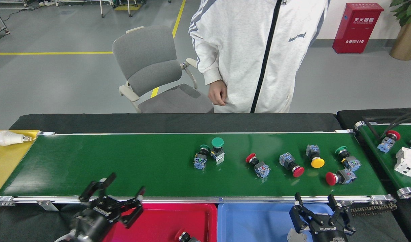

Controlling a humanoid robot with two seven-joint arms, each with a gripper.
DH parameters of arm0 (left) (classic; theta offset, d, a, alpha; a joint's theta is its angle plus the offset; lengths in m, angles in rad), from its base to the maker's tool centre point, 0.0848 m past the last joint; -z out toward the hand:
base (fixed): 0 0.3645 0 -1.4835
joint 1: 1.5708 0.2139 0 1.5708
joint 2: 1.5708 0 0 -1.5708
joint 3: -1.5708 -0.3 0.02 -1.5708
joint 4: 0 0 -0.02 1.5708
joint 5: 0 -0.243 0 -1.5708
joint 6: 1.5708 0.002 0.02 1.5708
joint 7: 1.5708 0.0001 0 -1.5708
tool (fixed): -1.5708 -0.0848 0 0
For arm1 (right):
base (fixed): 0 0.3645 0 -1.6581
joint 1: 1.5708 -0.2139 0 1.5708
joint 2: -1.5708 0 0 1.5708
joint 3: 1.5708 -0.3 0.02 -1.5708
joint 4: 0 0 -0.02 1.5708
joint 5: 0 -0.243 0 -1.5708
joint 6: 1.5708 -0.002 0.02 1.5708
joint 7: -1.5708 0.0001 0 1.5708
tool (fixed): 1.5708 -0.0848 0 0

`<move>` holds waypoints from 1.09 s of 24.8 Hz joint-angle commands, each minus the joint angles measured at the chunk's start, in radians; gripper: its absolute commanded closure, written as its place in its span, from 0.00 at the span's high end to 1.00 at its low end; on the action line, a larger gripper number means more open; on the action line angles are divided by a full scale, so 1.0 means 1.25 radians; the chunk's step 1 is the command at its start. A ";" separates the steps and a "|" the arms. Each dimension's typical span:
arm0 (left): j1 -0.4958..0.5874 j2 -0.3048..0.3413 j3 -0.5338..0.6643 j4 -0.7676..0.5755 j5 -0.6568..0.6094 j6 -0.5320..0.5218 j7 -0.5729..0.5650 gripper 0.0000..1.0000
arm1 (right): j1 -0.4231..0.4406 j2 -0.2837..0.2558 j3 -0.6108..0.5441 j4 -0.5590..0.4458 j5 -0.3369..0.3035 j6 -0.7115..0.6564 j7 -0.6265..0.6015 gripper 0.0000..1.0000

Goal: Pick switch part from conveyor to tray

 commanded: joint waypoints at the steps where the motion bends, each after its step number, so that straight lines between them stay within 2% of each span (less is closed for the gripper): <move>1: -0.029 -0.038 -0.020 0.010 -0.031 0.046 -0.024 1.00 | -0.042 -0.008 0.027 0.015 0.004 0.006 0.033 0.99; 4: -0.071 -0.098 -0.028 0.075 -0.094 0.060 -0.040 1.00 | -0.101 -0.012 0.070 0.072 0.013 0.016 0.041 0.99; 8: -0.138 -0.101 -0.031 0.177 -0.094 0.116 -0.040 1.00 | -0.170 -0.007 0.121 0.153 0.019 0.061 0.046 0.99; 12: -0.200 -0.100 -0.021 0.287 -0.090 0.128 -0.040 1.00 | -0.240 -0.004 0.188 0.244 0.018 0.140 0.053 0.98; 13: -0.210 -0.098 -0.021 0.302 -0.087 0.130 -0.040 1.00 | -0.254 -0.004 0.199 0.266 0.018 0.152 0.053 0.90; 14: -0.214 -0.098 -0.021 0.310 -0.087 0.130 -0.040 1.00 | -0.267 -0.004 0.210 0.282 0.018 0.157 0.053 0.78; 16: -0.219 -0.096 -0.020 0.325 -0.087 0.131 -0.040 1.00 | -0.290 -0.010 0.231 0.313 0.017 0.157 0.053 0.42; 19: -0.232 -0.098 -0.015 0.348 -0.087 0.134 -0.040 1.00 | -0.303 -0.012 0.236 0.330 0.016 0.153 0.053 0.19; 22: -0.248 -0.094 -0.004 0.386 -0.087 0.157 -0.036 1.00 | -0.305 -0.012 0.238 0.330 0.011 0.149 0.052 0.08; 24: -0.270 -0.093 -0.003 0.426 -0.087 0.197 -0.034 0.98 | -0.305 -0.010 0.239 0.326 0.011 0.148 0.049 0.07; 26: -0.298 -0.092 -0.003 0.470 -0.087 0.248 -0.019 0.92 | -0.303 -0.012 0.250 0.318 0.012 0.147 0.043 0.07; 27: -0.306 -0.089 -0.003 0.487 -0.087 0.270 -0.001 0.84 | -0.302 -0.012 0.260 0.308 0.012 0.144 0.038 0.07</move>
